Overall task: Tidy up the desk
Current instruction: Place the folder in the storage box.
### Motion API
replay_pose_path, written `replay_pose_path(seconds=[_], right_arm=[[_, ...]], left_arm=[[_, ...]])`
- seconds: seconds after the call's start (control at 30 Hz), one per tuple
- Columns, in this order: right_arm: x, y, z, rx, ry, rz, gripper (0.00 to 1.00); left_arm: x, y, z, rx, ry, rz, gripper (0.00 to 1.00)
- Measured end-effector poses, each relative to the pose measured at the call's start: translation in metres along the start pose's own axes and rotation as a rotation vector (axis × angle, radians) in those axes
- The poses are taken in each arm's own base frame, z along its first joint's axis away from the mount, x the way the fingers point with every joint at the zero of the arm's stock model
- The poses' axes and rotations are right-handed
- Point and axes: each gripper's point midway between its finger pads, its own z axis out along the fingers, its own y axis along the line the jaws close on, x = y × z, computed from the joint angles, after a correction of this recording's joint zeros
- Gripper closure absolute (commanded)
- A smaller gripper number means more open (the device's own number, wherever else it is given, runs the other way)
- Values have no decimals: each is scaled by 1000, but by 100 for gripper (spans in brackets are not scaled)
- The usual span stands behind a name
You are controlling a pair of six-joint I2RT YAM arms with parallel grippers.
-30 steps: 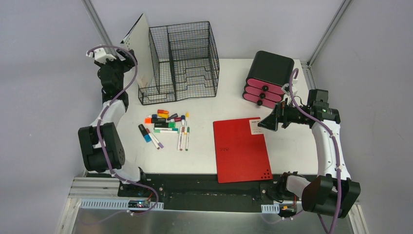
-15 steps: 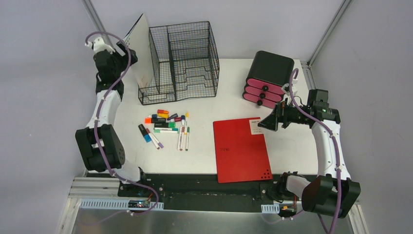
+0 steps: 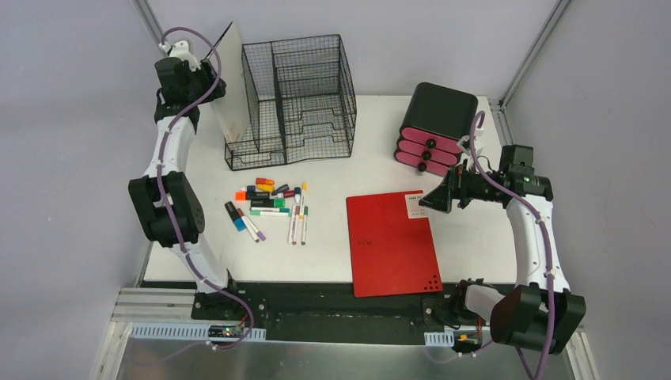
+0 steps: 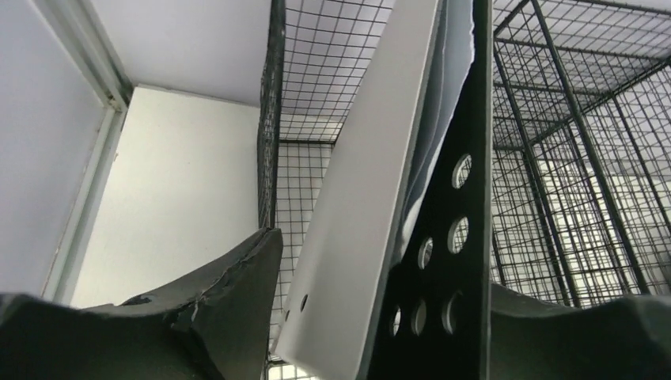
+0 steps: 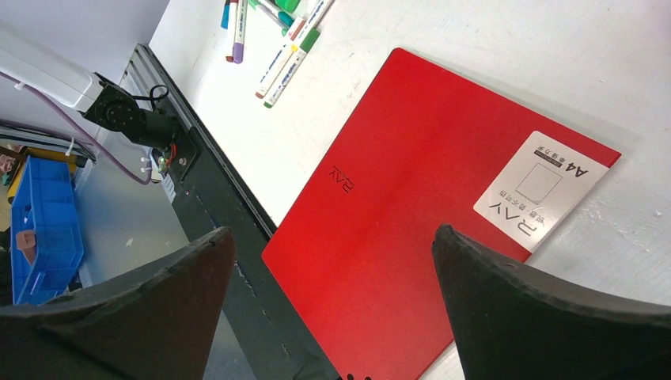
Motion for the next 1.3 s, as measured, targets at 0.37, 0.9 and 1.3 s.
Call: replay_pose_path(seconds=[0.37, 0.9, 1.3], right_arm=[[0, 0, 0, 1, 0, 0, 1], [0, 0, 0, 1, 0, 0, 1], [0, 0, 0, 1, 1, 0, 1]], left_arm=[[5, -10, 11, 105, 16, 185, 100], [25, -11, 12, 161, -136, 264, 45], [-39, -19, -48, 56, -341, 139, 8]])
